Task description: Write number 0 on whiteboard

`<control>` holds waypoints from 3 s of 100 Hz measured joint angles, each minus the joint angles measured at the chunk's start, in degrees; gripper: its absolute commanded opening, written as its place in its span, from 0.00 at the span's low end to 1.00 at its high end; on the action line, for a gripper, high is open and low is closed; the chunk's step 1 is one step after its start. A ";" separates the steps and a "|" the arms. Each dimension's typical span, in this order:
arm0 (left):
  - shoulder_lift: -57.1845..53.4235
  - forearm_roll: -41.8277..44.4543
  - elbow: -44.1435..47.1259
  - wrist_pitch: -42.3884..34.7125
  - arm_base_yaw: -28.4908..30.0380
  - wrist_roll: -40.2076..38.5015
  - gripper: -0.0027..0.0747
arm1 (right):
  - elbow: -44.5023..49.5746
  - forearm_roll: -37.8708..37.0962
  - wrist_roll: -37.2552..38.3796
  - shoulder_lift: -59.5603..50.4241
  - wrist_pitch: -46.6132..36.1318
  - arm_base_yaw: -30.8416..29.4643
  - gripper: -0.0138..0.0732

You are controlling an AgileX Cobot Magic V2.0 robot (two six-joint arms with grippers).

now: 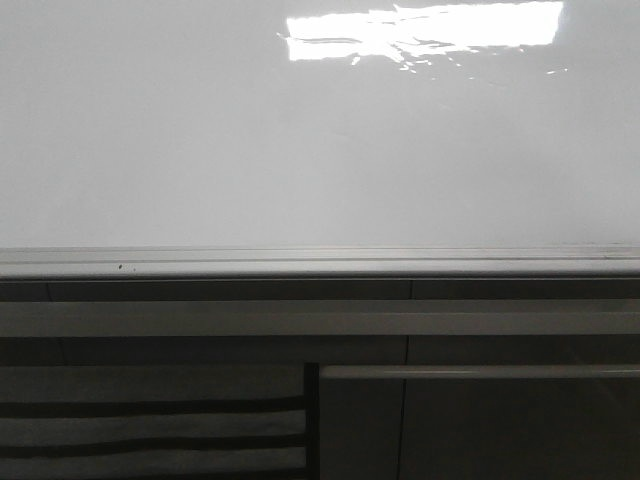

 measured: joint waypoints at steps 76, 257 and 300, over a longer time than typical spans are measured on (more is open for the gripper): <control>0.00 0.09 0.00 -1.39 0.00 0.00 0.01 | 0.00 4.43 0.00 -2.14 5.15 0.00 0.10; 0.00 0.42 0.00 -6.48 0.00 -0.08 0.01 | 0.00 13.99 -12.16 14.31 -6.15 0.00 0.10; 0.00 0.42 0.00 -6.57 0.00 -0.08 0.01 | 0.00 14.08 -12.16 15.07 -10.37 0.00 0.10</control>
